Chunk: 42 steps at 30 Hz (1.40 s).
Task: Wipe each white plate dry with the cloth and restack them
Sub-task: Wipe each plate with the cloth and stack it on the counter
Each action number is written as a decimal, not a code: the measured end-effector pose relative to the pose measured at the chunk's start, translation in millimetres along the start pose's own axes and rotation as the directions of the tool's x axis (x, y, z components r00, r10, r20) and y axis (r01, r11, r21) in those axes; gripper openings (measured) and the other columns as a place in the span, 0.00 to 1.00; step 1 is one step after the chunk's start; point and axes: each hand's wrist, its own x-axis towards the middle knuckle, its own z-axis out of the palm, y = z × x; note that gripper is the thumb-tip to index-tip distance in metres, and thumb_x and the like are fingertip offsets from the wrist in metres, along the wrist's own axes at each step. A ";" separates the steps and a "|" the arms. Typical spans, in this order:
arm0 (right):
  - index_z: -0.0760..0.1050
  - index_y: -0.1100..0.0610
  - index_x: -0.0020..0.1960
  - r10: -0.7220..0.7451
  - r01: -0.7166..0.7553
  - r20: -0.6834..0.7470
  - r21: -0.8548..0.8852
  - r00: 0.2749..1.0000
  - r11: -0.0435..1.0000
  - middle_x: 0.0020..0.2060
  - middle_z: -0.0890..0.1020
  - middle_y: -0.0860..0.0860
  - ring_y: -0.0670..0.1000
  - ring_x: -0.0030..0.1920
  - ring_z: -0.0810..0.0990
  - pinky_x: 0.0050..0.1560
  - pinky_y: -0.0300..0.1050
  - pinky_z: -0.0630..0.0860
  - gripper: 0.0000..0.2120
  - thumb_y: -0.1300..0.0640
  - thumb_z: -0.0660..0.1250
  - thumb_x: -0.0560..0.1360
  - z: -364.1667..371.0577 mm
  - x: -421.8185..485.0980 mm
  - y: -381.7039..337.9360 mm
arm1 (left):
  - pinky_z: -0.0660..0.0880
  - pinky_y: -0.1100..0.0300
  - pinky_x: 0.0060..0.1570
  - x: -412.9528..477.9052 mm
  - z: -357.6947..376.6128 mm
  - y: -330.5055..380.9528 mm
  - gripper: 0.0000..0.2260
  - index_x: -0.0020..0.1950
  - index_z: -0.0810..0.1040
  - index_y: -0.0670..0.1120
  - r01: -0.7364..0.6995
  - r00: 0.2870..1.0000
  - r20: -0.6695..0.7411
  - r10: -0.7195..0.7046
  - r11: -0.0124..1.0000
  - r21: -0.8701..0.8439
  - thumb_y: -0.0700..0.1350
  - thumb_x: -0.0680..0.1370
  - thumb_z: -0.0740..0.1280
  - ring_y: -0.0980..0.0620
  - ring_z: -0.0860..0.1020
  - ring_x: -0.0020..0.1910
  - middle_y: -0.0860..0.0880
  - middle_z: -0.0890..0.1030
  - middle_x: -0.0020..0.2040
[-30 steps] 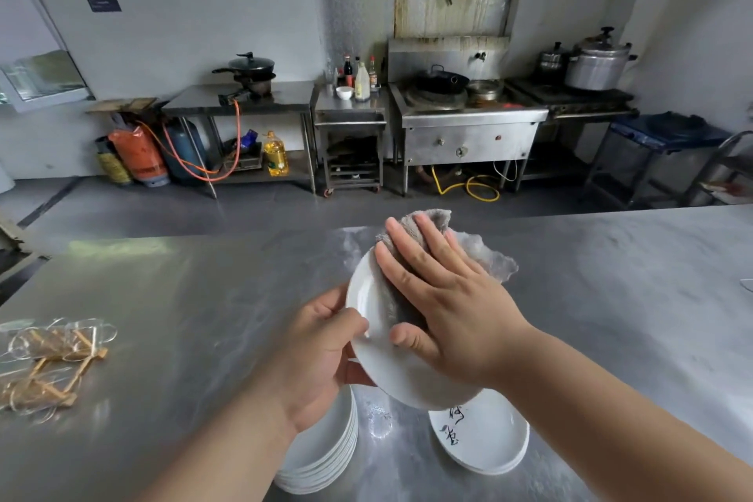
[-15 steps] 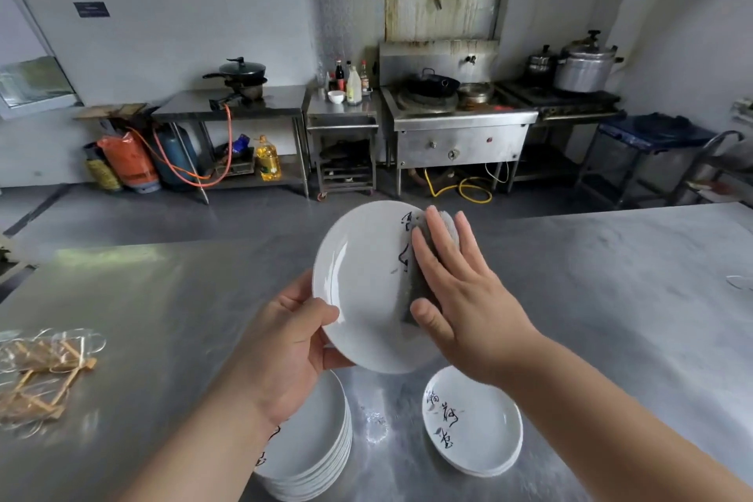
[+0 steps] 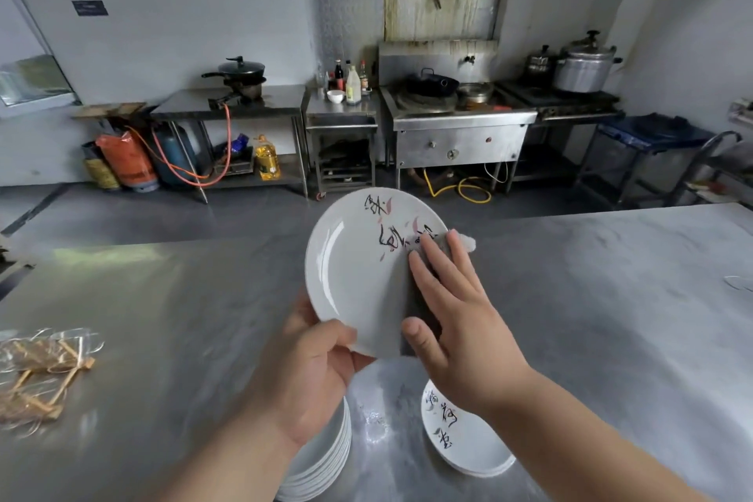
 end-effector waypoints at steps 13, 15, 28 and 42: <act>0.58 0.59 0.83 -0.180 0.193 0.126 -0.098 0.976 0.976 0.84 0.53 0.53 0.56 0.84 0.41 0.83 0.54 0.52 0.49 0.24 0.40 0.78 -30.5 21.4 6.5 | 0.85 0.41 0.47 4.4 -12.0 42.1 0.21 0.58 0.89 0.49 0.171 0.985 -0.037 -0.169 0.985 0.035 0.44 0.72 0.61 0.41 0.86 0.58 0.42 0.85 0.64; 0.57 0.61 0.83 -0.123 0.142 0.133 -0.137 0.983 0.980 0.84 0.52 0.56 0.57 0.84 0.40 0.83 0.56 0.51 0.49 0.25 0.38 0.78 -24.2 12.4 -1.3 | 0.85 0.39 0.48 6.7 -9.1 33.0 0.21 0.58 0.89 0.48 0.091 0.994 -0.065 -0.093 0.995 -0.033 0.42 0.72 0.61 0.40 0.85 0.59 0.41 0.85 0.65; 0.60 0.60 0.82 -0.014 0.014 -0.013 -0.034 1.000 0.999 0.84 0.53 0.52 0.56 0.84 0.38 0.83 0.48 0.47 0.44 0.28 0.42 0.81 -9.3 4.6 -8.6 | 0.81 0.41 0.58 -4.5 2.9 6.3 0.26 0.71 0.81 0.43 0.036 0.998 0.060 -0.025 0.982 -0.184 0.39 0.72 0.71 0.35 0.79 0.69 0.36 0.79 0.72; 0.64 0.63 0.80 -0.127 0.126 0.036 0.010 0.991 0.992 0.83 0.57 0.55 0.60 0.84 0.42 0.83 0.57 0.52 0.46 0.27 0.43 0.81 -18.8 8.5 7.6 | 0.83 0.43 0.58 5.4 -2.5 30.2 0.26 0.64 0.86 0.45 0.124 0.992 -0.004 -0.125 0.990 -0.063 0.43 0.66 0.71 0.39 0.84 0.63 0.39 0.83 0.67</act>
